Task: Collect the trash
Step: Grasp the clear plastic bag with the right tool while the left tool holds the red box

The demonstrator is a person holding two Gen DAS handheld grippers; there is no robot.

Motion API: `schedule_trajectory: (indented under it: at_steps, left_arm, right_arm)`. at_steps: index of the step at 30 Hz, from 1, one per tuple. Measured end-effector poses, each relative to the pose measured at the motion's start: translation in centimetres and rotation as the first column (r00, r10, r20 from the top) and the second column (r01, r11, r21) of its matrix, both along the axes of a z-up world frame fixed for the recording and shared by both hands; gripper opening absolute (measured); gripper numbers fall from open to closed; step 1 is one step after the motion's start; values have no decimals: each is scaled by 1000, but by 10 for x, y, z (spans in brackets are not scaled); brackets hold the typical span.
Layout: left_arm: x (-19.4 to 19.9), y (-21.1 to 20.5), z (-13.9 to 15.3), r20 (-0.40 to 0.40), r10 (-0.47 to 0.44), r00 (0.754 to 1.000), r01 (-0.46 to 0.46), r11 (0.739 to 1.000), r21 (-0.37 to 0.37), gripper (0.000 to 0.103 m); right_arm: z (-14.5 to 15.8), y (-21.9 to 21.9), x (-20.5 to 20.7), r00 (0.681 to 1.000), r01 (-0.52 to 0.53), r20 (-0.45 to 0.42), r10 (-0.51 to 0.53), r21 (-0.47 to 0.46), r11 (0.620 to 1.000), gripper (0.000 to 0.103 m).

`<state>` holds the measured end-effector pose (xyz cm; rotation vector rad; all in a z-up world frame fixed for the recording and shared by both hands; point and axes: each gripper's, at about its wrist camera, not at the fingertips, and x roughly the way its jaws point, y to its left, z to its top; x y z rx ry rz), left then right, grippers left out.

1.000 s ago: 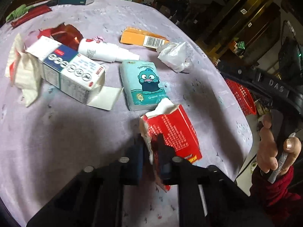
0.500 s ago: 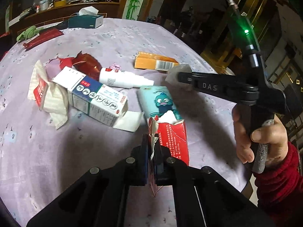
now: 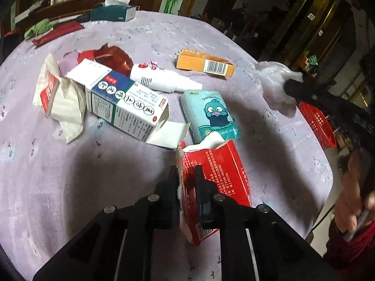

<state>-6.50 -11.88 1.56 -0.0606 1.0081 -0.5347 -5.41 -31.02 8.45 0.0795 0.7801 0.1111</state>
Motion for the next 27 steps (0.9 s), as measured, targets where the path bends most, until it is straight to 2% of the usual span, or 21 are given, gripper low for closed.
schedule_trajectory:
  at_steps: [3,8,12,16,21,27]
  left_arm:
    - [-7,-3,11,61,7,998,-7,1000,10,4]
    - [-16,-6,32,157,22,987,-24,1000,7,3]
    - [-22,-8,52,255,37,966,-39,999,3,3]
    - [-22,-13,64,343,66,937,-85,996,41,3]
    - [-21,-18,67,402,97,911,-142,986,83,3]
    - [-23,-18,63,415,102,904,-159,982,105,3]
  right_arm:
    - [3,1,-16,1000,-11,16,11,29,1000,10]
    - [4,1,-38,999,9,47,-10,31,999,10]
    - [-1,-1,-48,998,32,53,-34,27,999,10]
    - [-1,-6,-52,998,47,49,-49,43,998,11]
    - [2,-4,-55,997,46,59,-49,51,998,11]
    - [-2,5,-55,998,26,50,-28,43,999,11]
